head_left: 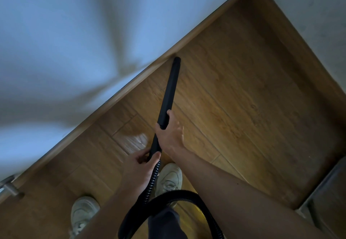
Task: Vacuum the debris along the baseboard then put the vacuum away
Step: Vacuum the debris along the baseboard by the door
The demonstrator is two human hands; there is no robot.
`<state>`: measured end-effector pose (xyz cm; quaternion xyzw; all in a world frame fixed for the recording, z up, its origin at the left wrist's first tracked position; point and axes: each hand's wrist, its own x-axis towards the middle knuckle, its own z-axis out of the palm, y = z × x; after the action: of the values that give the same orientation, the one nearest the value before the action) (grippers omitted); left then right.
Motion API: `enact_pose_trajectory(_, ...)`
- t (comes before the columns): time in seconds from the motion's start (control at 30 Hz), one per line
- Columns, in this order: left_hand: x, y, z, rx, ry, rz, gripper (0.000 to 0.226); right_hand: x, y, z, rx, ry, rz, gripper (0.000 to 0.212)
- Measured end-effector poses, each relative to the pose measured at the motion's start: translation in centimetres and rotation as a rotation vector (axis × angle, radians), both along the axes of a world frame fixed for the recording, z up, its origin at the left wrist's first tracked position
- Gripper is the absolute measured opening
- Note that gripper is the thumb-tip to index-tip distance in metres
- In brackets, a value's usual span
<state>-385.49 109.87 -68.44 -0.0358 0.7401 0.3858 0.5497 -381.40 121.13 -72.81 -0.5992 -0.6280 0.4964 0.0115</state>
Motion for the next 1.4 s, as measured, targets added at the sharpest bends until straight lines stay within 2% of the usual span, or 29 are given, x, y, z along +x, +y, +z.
enact_pose_trajectory(0.1, -0.2, 2.1, -0.3, -0.015, 0.036, 0.003, 0.015, -0.5, 1.5, -0.4, 0.040, -0.044, 0.007, 0.031)
enact_pose_trajectory(0.17, -0.3, 3.8, -0.8, -0.010, 0.036, 0.009, 0.020, -0.7, 3.3, -0.7, 0.062, -0.055, 0.005, 0.027)
enact_pose_trajectory(0.3, -0.2, 7.1, -1.3, -0.001, -0.015, 0.029, 0.024, -0.7, 7.0, -1.2, 0.104, -0.096, 0.007, 0.020)
enact_pose_trajectory(0.67, 2.1, 14.6, -1.7, 0.066, -0.131, 0.023, 0.016, 2.1, 14.8, -0.8, 0.106, -0.154, -0.056, 0.026)
enact_pose_trajectory(0.83, 4.4, 14.7, -1.9, 0.069, -0.131, -0.071, 0.013, 5.9, 14.6, -0.8, 0.061, -0.205, -0.183, 0.036)
enact_pose_trajectory(0.93, 5.7, 14.2, -2.1, 0.098, -0.109, -0.161, 0.021, 8.3, 13.7, -0.8, 0.037, -0.229, -0.293, 0.039)
enact_pose_trajectory(1.1, 6.4, 13.7, -2.2, 0.100, -0.057, -0.211, 0.015, 9.3, 12.8, -0.5, 0.010, -0.214, -0.386, 0.041)
enact_pose_trajectory(1.27, 4.3, 12.5, -0.9, 0.070, -0.040, -0.211, 0.014, 7.4, 11.6, 0.0, 0.002, -0.189, -0.355, 0.039)
enact_pose_trajectory(1.33, 3.3, 11.6, -0.5, 0.047, -0.036, -0.183, 0.011, 5.9, 10.7, 0.2, 0.018, -0.161, -0.297, 0.037)
enact_pose_trajectory(1.4, 2.1, 10.5, 0.1, 0.003, -0.013, -0.139, 0.017, 4.2, 9.7, 0.4, 0.018, -0.120, -0.223, 0.037)
